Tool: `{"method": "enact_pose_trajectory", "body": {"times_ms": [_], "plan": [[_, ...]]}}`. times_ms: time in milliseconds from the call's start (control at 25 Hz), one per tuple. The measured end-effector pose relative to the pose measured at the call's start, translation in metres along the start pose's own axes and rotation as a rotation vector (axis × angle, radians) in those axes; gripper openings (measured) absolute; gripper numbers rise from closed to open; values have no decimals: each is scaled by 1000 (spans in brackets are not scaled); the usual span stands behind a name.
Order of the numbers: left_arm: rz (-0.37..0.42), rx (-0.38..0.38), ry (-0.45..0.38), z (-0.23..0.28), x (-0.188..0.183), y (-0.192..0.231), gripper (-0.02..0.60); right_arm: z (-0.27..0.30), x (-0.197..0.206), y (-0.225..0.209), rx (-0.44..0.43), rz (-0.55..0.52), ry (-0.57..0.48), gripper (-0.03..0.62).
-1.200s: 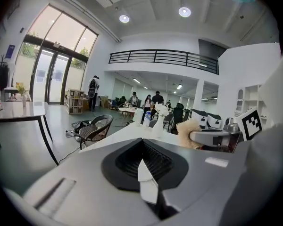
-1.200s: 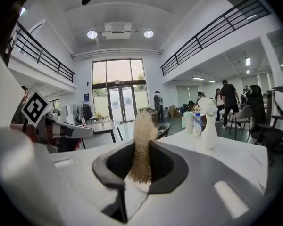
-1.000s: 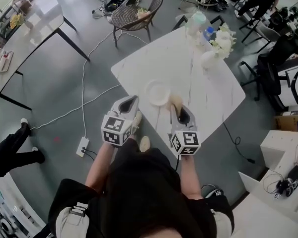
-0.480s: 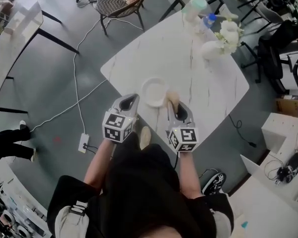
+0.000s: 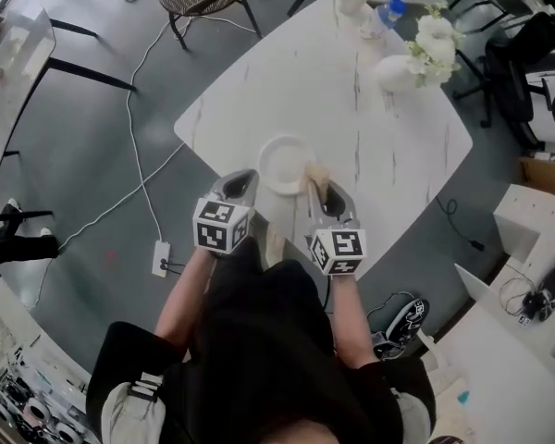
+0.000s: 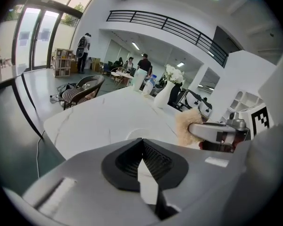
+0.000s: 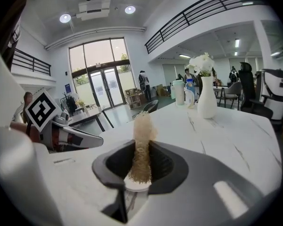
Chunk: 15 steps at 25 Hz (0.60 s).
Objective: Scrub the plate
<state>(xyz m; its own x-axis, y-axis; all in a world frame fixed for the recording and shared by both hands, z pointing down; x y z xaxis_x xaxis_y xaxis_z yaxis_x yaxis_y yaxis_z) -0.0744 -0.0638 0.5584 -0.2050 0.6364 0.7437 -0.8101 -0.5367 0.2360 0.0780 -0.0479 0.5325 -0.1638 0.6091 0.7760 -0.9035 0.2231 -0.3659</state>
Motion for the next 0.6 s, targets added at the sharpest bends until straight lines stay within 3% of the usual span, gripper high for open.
{"method": "enact_pose_trajectory", "body": {"times_ms": [80, 120, 160, 600], "plan": [[-24, 8, 33, 9, 6, 2, 35, 3, 3, -2, 5, 9, 8, 74], [-35, 23, 50, 13, 9, 2, 129, 4, 4, -3, 6, 12, 11, 74], [-46, 40, 69, 17, 13, 2, 158, 6, 5, -3, 7, 14, 14, 74], [-63, 60, 183, 55, 40, 11, 176, 22, 17, -16, 38, 48, 44, 74]]}}
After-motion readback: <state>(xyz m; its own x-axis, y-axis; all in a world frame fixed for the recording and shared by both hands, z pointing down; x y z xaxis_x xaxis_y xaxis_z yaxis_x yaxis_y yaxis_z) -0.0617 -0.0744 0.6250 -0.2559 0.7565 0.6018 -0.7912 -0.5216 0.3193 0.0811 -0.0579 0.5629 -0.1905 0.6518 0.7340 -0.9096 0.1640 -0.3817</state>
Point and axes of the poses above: the fingertips, and each gripper's own axes: z forward along the fingers, y to its left, x out of its underside, the point moved 2 cm from there along -z, backward along the fingers, and after that the axes turned 11 degrees about z, right-handed, at the moved point
